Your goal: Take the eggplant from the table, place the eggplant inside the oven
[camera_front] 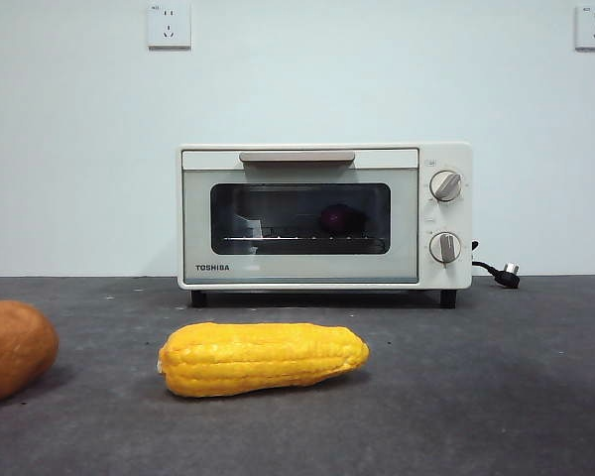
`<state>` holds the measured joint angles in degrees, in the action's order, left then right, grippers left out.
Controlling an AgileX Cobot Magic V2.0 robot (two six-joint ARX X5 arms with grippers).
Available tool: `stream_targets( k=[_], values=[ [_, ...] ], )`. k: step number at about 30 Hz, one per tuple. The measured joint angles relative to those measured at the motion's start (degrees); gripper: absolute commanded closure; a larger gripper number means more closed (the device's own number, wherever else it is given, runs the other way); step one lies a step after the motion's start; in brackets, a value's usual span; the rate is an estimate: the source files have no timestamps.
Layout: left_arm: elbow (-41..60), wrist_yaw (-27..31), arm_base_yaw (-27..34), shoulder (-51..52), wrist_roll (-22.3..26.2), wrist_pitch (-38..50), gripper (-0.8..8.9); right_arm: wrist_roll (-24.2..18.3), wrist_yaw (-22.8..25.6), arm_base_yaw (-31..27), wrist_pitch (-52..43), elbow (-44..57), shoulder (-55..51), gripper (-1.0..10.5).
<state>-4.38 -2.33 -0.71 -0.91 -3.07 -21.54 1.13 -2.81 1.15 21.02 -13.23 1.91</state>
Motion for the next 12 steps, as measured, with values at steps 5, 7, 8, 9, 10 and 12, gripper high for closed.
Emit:
stream_targets(
  k=[5,7,8,9,10,12],
  values=[
    [0.0,0.0,0.0,0.0,0.0,0.0,8.17,0.2,0.0,-0.4,-0.9,5.6,-1.2,9.5],
    [0.0,0.0,0.0,0.0,0.0,0.0,8.17,0.2,0.0,-0.4,-1.0,7.0,-1.2,9.5],
    [0.0,0.0,0.0,0.0,0.0,0.0,8.18,0.2,0.0,-0.5,-1.0,7.7,-1.2,9.5],
    [0.0,0.0,0.0,0.0,0.0,0.0,8.17,0.2,0.0,-0.5,-1.0,8.3,-1.2,9.5],
    [0.0,0.0,0.0,0.0,0.0,0.0,8.18,0.2,0.0,-0.5,-1.0,8.8,-1.2,9.5],
    [0.0,0.0,0.0,0.0,0.0,0.0,8.18,0.2,0.0,-0.5,-1.5,9.2,-1.2,9.5]
  ],
)
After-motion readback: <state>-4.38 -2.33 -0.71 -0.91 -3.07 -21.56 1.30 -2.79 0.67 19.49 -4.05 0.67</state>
